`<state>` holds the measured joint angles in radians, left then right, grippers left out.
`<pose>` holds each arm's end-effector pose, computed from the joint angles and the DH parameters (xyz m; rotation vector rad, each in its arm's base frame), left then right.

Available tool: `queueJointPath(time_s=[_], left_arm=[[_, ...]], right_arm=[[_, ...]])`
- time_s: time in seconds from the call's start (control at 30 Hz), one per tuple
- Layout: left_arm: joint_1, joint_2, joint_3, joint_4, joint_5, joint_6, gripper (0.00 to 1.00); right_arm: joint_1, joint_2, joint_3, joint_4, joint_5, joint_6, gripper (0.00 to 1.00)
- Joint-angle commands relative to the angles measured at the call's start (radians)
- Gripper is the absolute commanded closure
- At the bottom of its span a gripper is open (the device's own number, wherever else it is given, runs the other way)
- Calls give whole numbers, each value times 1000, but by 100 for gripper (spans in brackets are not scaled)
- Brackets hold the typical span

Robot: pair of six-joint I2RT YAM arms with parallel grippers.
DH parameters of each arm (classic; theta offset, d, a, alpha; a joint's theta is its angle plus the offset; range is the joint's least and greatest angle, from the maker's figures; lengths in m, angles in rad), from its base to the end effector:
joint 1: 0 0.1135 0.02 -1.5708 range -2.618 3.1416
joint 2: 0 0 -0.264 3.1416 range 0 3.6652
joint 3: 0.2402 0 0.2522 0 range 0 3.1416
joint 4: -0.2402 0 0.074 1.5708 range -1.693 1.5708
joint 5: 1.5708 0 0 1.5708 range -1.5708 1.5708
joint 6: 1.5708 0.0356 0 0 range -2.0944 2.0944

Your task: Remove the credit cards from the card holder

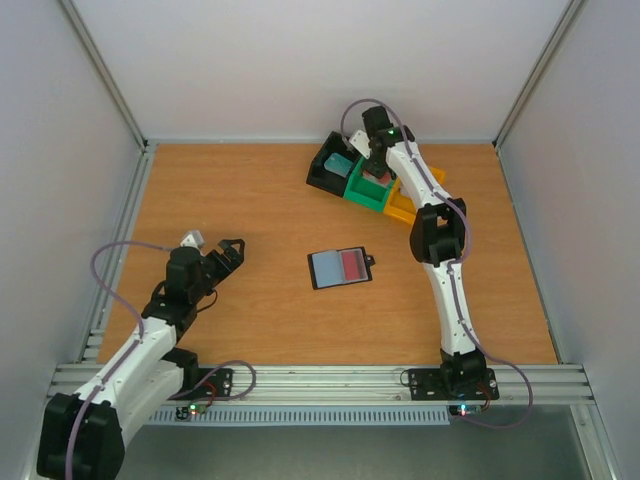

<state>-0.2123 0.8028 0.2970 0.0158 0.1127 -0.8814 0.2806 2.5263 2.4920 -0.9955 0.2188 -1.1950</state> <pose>0.1717 -0.0411 0.1857 -0.6378 2.0568 -0.7752 0.5195 0.1417 0.2242 -1.7484 2.0451 -0.5943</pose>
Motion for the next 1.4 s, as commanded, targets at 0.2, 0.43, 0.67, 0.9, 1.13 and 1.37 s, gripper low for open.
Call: queueJointPath(time_s=[0.2,0.43,0.67,0.9,1.13,1.37], left_arm=[[7,40,-10,96,22,6,1],[8,60,-10,98,24,-1,1],[8,62,-12,98,25,-7,1],[8,60,-15,99,33,-19,1],[8,56,-18,105,42,-22,1],[8,48,-21,105,47,-23,1]], right_arm=[[-1,73,46,30,102,-85,99],[7,70,-33,96,157,-133,98],[20,42,-95,127,140,-187,67],[20,9,-114,160,178,-202,58],[22,-69,-133,102,75,-179,29],[22,-205,-134,63,-142,-2,1]])
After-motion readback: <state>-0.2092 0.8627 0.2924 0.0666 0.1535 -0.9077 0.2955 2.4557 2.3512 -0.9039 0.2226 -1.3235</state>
